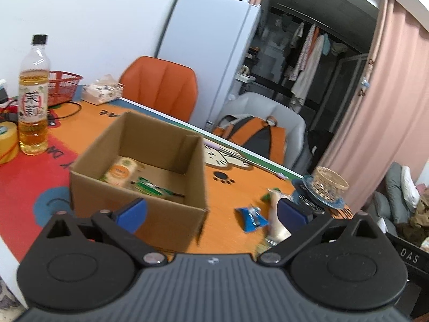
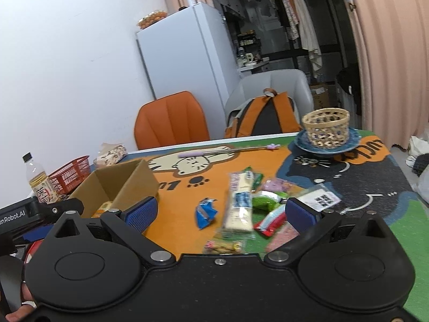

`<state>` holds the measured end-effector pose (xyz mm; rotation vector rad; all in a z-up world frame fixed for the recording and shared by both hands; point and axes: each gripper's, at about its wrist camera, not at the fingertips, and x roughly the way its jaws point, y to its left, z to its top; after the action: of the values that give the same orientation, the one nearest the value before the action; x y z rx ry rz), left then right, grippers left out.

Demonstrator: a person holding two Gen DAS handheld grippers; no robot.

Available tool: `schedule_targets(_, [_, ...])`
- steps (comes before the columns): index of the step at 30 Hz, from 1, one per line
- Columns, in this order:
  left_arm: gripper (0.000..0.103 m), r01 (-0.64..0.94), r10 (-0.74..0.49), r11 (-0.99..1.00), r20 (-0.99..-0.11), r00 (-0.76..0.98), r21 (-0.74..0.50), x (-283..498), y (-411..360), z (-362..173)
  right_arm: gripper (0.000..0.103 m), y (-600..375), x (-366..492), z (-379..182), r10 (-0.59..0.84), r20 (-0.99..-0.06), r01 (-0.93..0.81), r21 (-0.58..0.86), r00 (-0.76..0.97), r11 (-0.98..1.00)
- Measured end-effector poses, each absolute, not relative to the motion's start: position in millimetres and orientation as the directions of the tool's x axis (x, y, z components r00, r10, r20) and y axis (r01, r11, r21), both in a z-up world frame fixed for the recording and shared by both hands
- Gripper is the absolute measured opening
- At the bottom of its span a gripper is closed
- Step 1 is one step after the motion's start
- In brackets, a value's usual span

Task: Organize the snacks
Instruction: 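Return to the pile, grasp the peanut pack with left tool while right grasps blue candy bag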

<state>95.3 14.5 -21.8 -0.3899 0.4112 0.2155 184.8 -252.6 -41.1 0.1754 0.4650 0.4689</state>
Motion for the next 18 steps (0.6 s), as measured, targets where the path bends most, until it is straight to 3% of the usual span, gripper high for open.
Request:
schedule_targets(13, [0.102,-0.164,0.01,0.94,-0.459,0.888,-0.298,116,-27,-42,0.103,-296,194,-65,0.37,-0.457,-0.291,0.236,0.809,0.927])
schedule_targets(18, [0.1,-0.128,-0.019,0.949,-0.458,0.889,-0.288,124,-40,-47,0.098,-305,201,-74,0.363,-0.475,-0.283,0.233,0.802,0.93])
